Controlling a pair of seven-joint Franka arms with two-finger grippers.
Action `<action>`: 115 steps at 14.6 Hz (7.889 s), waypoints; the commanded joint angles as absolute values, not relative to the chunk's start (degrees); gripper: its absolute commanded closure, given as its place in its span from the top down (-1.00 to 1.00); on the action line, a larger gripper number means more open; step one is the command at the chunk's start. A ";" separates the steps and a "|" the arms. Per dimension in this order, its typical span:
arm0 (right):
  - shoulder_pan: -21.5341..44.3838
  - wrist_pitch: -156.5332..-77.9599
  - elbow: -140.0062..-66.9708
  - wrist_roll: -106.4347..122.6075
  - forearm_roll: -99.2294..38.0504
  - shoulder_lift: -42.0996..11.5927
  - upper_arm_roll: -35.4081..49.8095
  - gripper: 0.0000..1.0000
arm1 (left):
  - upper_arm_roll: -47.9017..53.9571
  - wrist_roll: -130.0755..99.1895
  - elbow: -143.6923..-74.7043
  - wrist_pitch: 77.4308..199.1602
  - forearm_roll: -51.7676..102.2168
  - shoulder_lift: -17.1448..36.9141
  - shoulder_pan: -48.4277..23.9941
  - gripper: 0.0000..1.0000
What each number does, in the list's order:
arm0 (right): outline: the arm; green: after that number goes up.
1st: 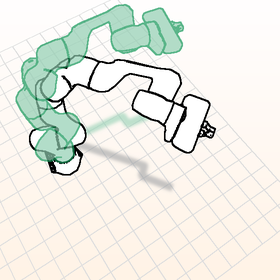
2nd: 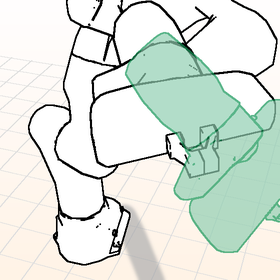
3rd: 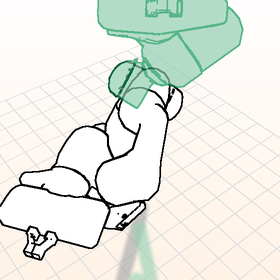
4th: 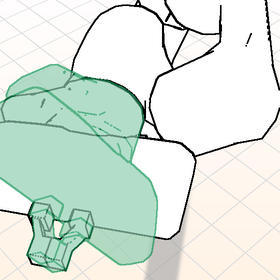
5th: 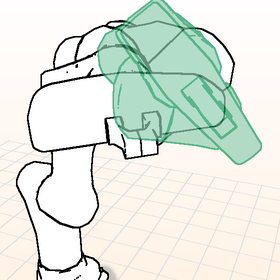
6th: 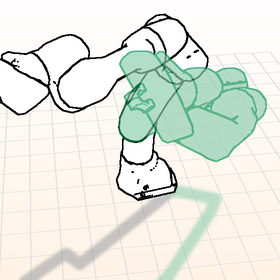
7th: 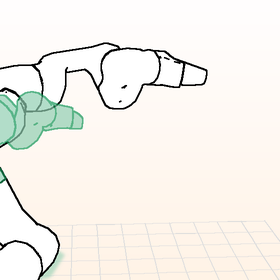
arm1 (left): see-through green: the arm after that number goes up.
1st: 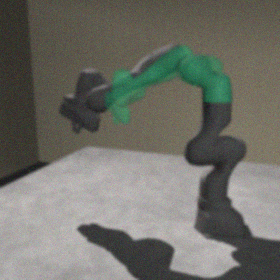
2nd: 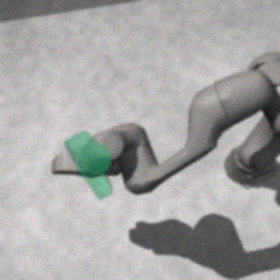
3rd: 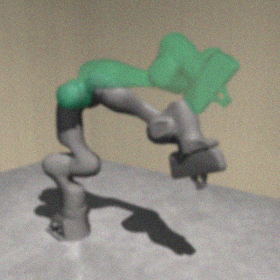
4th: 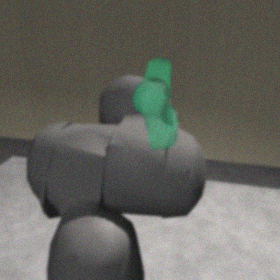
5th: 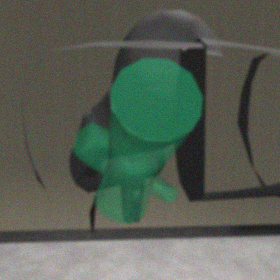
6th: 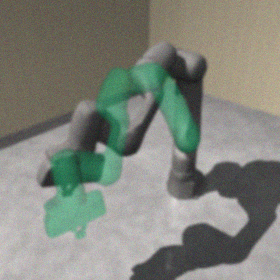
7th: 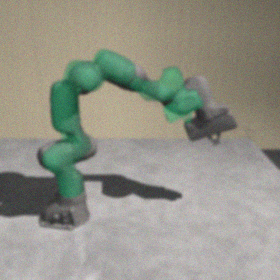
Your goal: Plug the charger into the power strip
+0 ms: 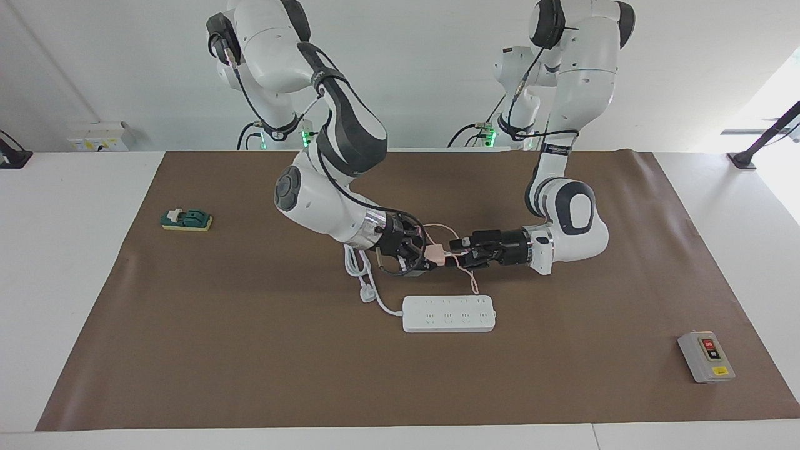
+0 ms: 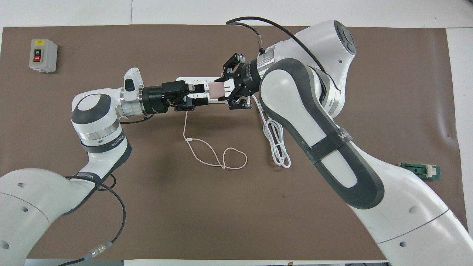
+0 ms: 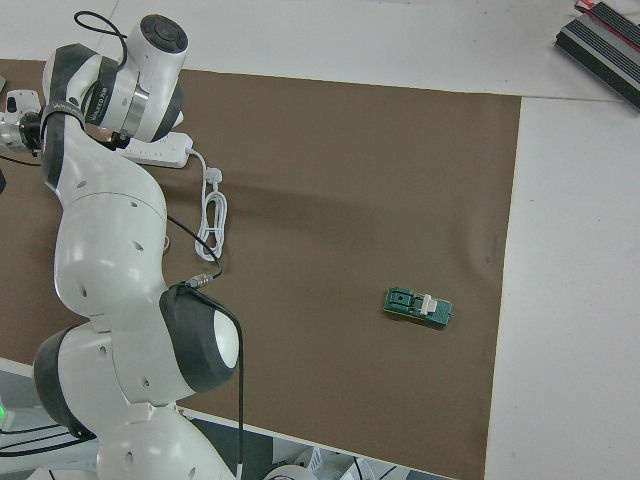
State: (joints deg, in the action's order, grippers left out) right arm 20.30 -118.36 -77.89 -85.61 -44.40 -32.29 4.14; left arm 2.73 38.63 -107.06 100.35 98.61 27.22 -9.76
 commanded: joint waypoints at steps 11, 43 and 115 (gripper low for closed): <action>20.66 -119.79 -76.38 -86.75 -45.88 -33.31 4.04 -1.00 | 2.20 48.34 -105.21 99.93 101.25 29.17 -12.30 1.00; 13.45 -117.43 -77.25 -91.85 -46.67 -31.12 3.25 1.00 | -1.58 20.35 -85.99 96.35 62.27 23.03 -3.08 -1.00; -5.98 -87.98 -94.92 4.04 -2.81 4.57 3.25 1.00 | -5.27 -98.79 -88.41 119.26 5.27 27.33 -26.80 -1.00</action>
